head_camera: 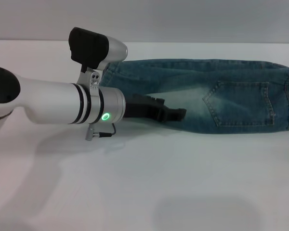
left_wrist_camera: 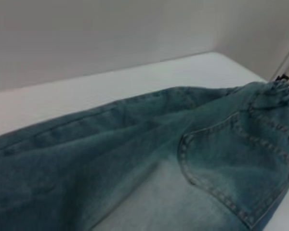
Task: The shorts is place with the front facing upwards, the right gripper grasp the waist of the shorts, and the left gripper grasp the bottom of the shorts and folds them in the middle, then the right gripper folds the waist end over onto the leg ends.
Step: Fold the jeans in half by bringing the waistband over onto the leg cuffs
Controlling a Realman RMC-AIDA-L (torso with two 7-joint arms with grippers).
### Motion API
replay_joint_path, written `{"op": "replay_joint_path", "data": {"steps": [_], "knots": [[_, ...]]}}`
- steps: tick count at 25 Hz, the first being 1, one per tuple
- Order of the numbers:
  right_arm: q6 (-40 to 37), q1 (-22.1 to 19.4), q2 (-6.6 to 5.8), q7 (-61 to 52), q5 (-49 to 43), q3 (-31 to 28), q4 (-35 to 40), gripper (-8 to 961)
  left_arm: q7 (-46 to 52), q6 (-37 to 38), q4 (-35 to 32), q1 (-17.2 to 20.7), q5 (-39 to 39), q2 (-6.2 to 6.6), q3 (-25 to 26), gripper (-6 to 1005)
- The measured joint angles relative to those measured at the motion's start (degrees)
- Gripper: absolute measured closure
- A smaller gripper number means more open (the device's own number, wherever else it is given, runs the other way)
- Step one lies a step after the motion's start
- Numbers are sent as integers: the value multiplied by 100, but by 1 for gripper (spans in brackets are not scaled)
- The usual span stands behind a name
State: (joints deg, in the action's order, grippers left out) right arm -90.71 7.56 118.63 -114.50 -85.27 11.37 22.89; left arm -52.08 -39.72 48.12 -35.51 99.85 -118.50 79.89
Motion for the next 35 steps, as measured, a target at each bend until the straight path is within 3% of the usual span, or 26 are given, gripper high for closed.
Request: {"op": "replay_joint_path", "data": {"steps": [5, 15, 35], "knots": [[-50, 11, -2, -39, -3, -1, 9, 279, -596, 191, -654, -231, -567, 5, 90, 288], [-128, 77, -7, -189, 2, 1, 21, 279, -778, 464, -1544, -558, -548, 26, 534, 289], [-221, 105, -7, -264, 2, 13, 13, 278, -1111, 976, -2147, -585, -478, 114, 1114, 289]]}}
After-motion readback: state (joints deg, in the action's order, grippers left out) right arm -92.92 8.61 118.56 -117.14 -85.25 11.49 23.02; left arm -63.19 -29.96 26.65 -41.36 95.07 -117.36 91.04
